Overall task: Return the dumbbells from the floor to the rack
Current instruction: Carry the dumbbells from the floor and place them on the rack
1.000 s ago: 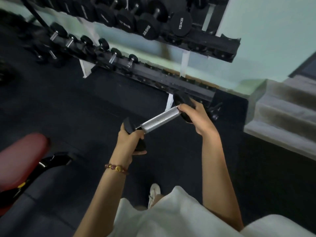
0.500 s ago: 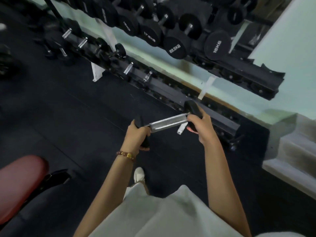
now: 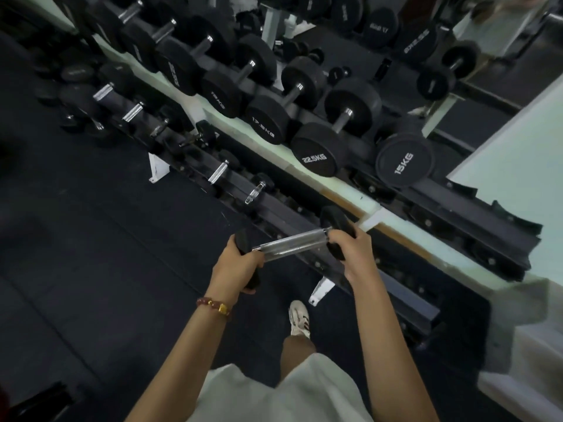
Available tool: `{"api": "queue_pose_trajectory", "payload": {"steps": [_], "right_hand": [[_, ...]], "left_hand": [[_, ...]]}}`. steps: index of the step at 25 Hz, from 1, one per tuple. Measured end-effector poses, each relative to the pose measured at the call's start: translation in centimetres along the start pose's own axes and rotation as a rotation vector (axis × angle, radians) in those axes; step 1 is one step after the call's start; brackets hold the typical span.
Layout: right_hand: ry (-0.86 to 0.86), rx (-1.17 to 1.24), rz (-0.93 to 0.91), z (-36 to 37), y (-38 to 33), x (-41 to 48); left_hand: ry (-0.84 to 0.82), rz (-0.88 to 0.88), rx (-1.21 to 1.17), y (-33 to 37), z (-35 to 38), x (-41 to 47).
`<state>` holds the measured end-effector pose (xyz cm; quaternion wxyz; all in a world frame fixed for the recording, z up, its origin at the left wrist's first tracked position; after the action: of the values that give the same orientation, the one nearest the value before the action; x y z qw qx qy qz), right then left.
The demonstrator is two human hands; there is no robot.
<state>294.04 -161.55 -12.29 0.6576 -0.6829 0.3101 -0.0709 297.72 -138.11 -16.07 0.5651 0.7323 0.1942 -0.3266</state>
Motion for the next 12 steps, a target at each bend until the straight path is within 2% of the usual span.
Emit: {"api": "queue_pose_trajectory", "payload": {"steps": [3,7,12], "right_hand": [[-0.038,-0.043,0.014,0.8,0.2,8.1],[-0.154,-0.229,0.041,2.4,2.9,17.7],[-0.343,-0.461,-0.018,4.1,7.9,25.9]], "left_hand": [[0.06,-0.064,0.003,2.2,2.3,5.9],[0.138,-0.166,0.041,3.7,4.7,13.3],[0.188,-0.286,0.001,0.6,7.1,20.7]]}}
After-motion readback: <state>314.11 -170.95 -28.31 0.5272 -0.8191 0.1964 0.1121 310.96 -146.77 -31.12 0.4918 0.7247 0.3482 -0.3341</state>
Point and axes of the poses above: each hand's wrist, its own x-axis towards the middle knuckle, its own z-axis out of the palm, y = z × x, the point moved 8 cm from there along x, towards the middle knuckle, and after that the axes turned 8 degrees about -z, right-handed, at the moved point
